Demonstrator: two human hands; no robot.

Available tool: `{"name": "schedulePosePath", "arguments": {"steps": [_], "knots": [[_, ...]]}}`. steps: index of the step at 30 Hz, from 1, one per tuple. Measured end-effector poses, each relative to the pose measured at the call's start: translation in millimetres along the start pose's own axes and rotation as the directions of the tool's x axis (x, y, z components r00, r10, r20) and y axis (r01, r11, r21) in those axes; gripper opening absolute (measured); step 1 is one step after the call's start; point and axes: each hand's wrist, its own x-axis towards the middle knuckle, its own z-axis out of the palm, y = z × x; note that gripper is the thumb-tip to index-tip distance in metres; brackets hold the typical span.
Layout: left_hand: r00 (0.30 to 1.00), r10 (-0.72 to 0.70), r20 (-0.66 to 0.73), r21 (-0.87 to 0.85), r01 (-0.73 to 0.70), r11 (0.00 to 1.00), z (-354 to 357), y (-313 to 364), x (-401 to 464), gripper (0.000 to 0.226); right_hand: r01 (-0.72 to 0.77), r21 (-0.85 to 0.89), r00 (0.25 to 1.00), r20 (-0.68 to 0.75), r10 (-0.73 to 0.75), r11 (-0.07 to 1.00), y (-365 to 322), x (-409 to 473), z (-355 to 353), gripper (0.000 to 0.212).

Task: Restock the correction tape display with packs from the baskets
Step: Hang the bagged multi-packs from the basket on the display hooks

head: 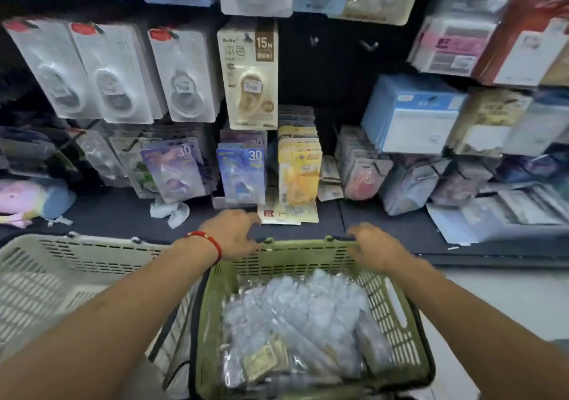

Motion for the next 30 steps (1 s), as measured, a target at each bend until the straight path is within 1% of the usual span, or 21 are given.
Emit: {"name": "schedulePosePath", "arguments": {"steps": [1, 2, 4, 6, 8, 11, 13, 15, 17, 21, 22, 24, 26, 27, 28, 29, 30], "knots": [[0.998, -0.023, 0.061, 0.044, 0.021, 0.999, 12.7, 0.8, -0.5, 0.053, -0.072, 0.021, 0.997, 0.040, 0.072, 0.997, 12.3, -9.5, 18.0, 0.047], [0.995, -0.053, 0.088, 0.063, 0.047, 0.997, 27.7, 0.3, -2.4, 0.052, -0.149, 0.060, 0.988, 0.055, 0.146, 0.987, 22.7, -19.2, 36.3, 0.056], [0.989, -0.135, 0.057, 0.042, 0.133, 0.990, 60.7, -5.8, -11.4, 0.056, -0.309, 0.123, 0.951, 0.068, 0.302, 0.943, 36.6, -36.2, 67.1, 0.074], [0.975, -0.222, -0.022, 0.012, 0.222, 0.975, 94.6, -15.3, -25.2, 0.066, -0.423, 0.192, 0.906, 0.086, 0.414, 0.885, 45.5, -49.6, 92.7, 0.085], [0.948, -0.308, -0.083, -0.019, 0.308, 0.951, 123.0, -24.2, -36.1, 0.077, -0.420, 0.268, 0.903, 0.031, 0.428, 0.867, 52.4, -55.7, 115.4, 0.087], [0.888, -0.456, -0.062, -0.159, 0.442, 0.883, 150.9, -22.4, -37.5, 0.092, -0.348, 0.296, 0.909, -0.127, 0.398, 0.889, 59.4, -59.9, 137.8, 0.087], [0.827, -0.561, -0.050, -0.237, 0.536, 0.811, 161.5, -12.2, -32.5, 0.091, -0.320, 0.230, 0.911, -0.193, 0.365, 0.919, 63.6, -61.0, 148.3, 0.089], [0.788, -0.613, -0.057, -0.221, 0.589, 0.777, 165.4, -0.6, -26.8, 0.086, -0.302, 0.212, 0.912, -0.219, 0.346, 0.930, 70.6, -60.3, 150.5, 0.088], [0.787, -0.611, -0.085, -0.238, 0.579, 0.780, 164.8, 10.2, -21.0, 0.082, -0.301, 0.239, 0.906, -0.231, 0.355, 0.923, 82.1, -60.7, 149.4, 0.086], [0.870, -0.484, -0.093, -0.203, 0.459, 0.865, 167.0, 34.3, -11.0, 0.079, -0.341, 0.290, 0.878, -0.242, 0.414, 0.894, 117.6, -64.9, 144.6, 0.084], [0.878, -0.468, -0.106, -0.232, 0.436, 0.870, 167.7, 41.8, -9.4, 0.078, -0.339, 0.304, 0.876, -0.243, 0.416, 0.890, 127.7, -65.8, 143.5, 0.083], [0.892, -0.434, -0.125, -0.348, 0.370, 0.861, 169.9, 57.4, -7.6, 0.076, -0.367, 0.309, 0.869, -0.222, 0.442, 0.877, 148.5, -68.1, 139.7, 0.083], [0.916, -0.384, -0.118, -0.456, 0.293, 0.840, 173.4, 69.7, -7.5, 0.079, -0.448, 0.216, 0.840, -0.232, 0.491, 0.868, 162.2, -68.1, 130.5, 0.086], [0.926, -0.362, -0.109, -0.491, 0.267, 0.829, 175.6, 74.4, -8.2, 0.081, -0.457, 0.124, 0.840, -0.264, 0.473, 0.881, 163.9, -67.6, 124.8, 0.087], [0.933, -0.346, -0.096, -0.509, 0.253, 0.823, 177.9, 78.7, -9.3, 0.082, -0.408, 0.027, 0.870, -0.293, 0.398, 0.913, 161.5, -66.2, 119.9, 0.087], [0.939, -0.333, -0.082, -0.507, 0.248, 0.826, 180.2, 83.9, -10.2, 0.084, -0.297, -0.044, 0.919, -0.284, 0.273, 0.954, 155.1, -64.5, 117.0, 0.082], [0.942, -0.326, -0.074, -0.499, 0.249, 0.830, 182.2, 88.7, -10.8, 0.085, -0.142, -0.043, 0.968, -0.217, 0.130, 0.989, 144.8, -62.7, 114.2, 0.075]]}}
